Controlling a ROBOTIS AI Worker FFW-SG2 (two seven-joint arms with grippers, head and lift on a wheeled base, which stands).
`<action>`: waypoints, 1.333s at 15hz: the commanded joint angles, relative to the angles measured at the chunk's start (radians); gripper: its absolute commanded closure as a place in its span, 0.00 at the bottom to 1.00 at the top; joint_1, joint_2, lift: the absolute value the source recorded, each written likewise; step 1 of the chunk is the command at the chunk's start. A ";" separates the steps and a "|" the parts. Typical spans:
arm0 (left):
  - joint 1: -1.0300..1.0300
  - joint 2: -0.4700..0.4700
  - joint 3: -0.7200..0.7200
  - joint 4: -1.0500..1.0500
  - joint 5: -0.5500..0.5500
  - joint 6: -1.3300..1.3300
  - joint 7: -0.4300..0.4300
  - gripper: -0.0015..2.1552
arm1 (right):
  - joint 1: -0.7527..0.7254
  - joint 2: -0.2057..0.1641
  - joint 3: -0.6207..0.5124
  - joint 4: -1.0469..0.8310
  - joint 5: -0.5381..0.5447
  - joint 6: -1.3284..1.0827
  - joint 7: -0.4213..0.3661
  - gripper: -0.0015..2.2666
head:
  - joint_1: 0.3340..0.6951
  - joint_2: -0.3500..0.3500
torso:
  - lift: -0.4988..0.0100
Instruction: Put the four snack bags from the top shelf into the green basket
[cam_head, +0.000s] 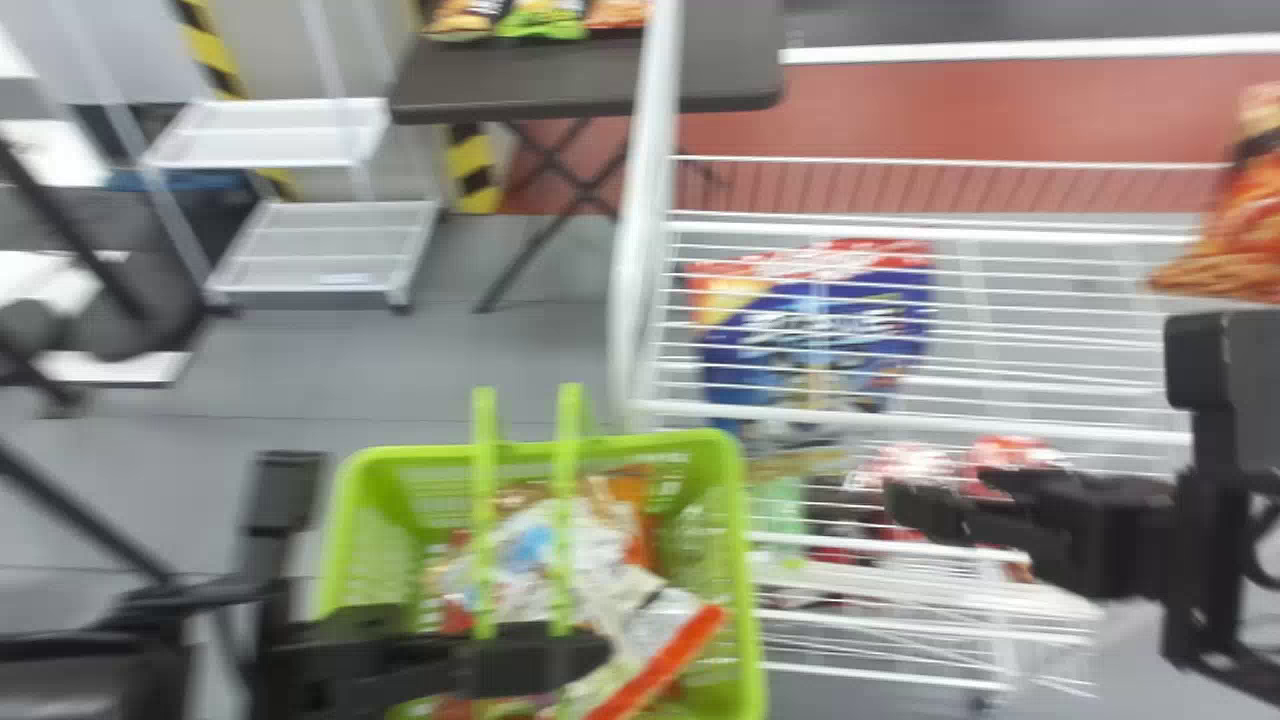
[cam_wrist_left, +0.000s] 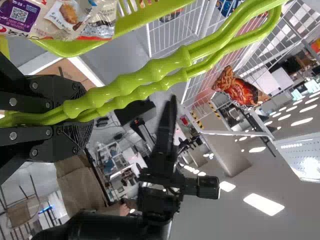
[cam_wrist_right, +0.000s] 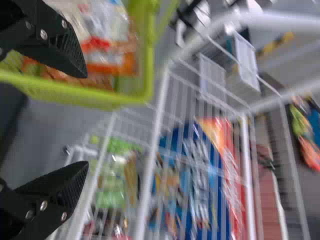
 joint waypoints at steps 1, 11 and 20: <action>0.001 -0.004 -0.004 0.000 0.001 0.002 -0.010 1.00 | -0.079 -0.001 -0.131 0.101 0.041 -0.111 0.000 0.03 | 1.00 0.31 | 0.98; 0.006 -0.013 -0.007 0.012 -0.004 -0.001 -0.010 1.00 | -0.471 0.000 -0.119 0.824 0.418 -0.709 -0.084 0.03 | 1.00 0.00 | 0.98; 0.004 -0.013 0.001 0.032 -0.005 -0.004 -0.010 1.00 | -0.756 -0.033 -0.119 1.350 0.585 -0.970 -0.124 0.37 | 1.00 0.00 | 0.98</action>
